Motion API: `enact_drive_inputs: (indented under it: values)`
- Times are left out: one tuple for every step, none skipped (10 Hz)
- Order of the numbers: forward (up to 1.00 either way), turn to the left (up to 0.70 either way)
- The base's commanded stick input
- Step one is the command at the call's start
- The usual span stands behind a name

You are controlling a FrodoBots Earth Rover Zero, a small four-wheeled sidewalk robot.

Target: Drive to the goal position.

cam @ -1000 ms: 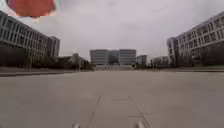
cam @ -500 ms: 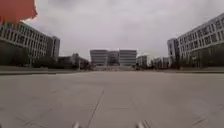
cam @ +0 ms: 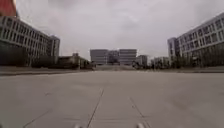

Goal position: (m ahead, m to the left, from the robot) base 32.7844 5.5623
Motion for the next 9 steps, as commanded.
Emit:
enact_drive_inputs:
  values:
    - [0.85,0.00]
    - [0.85,0.00]
    - [0.85,0.00]
    - [0.85,0.00]
    - [0.85,0.00]
    - [0.85,0.00]
    - [0.85,0.00]
    - [0.85,0.00]
    - [0.85,0.00]
